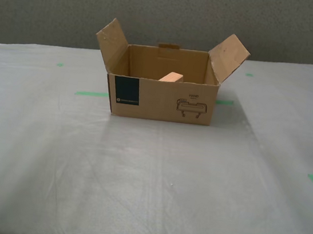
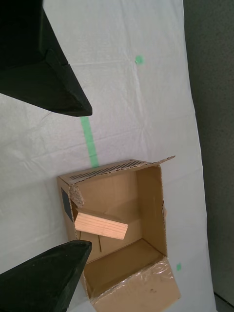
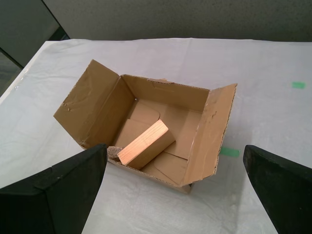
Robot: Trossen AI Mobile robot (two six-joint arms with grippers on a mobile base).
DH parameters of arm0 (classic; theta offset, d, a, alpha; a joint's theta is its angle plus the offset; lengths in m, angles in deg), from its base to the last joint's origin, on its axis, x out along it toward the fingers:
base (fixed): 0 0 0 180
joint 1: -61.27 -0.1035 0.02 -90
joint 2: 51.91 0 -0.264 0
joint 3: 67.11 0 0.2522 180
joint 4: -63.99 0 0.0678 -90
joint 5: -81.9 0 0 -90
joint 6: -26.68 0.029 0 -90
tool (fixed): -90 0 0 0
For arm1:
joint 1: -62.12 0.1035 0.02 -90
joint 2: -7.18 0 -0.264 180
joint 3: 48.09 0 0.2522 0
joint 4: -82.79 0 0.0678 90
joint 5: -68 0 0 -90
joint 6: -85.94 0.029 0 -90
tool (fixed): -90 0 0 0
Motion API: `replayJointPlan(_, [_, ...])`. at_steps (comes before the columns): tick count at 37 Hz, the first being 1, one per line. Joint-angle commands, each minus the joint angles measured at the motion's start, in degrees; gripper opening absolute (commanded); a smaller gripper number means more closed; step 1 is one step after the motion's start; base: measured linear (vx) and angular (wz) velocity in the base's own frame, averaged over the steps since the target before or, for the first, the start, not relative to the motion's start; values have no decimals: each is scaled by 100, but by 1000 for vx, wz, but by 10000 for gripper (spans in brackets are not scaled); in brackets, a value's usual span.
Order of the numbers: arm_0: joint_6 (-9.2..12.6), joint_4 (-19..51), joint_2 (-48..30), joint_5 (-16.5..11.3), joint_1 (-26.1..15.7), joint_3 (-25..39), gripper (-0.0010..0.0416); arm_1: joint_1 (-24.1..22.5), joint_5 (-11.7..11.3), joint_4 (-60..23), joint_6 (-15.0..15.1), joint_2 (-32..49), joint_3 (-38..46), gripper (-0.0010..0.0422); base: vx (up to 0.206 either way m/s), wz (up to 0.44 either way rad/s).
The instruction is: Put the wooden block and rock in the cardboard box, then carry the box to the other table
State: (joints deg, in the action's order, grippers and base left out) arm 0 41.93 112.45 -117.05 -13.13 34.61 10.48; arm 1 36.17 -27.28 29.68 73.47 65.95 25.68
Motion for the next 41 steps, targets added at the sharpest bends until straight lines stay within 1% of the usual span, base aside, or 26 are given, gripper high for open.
replayJointPlan(1, [24,-9,2,24,-2,2,389,0,-4,4,7,2,4,346,0,0])
replayJointPlan(41, [24,-9,2,24,-2,2,390,-2,-4,7,4,2,4,346,0,0])
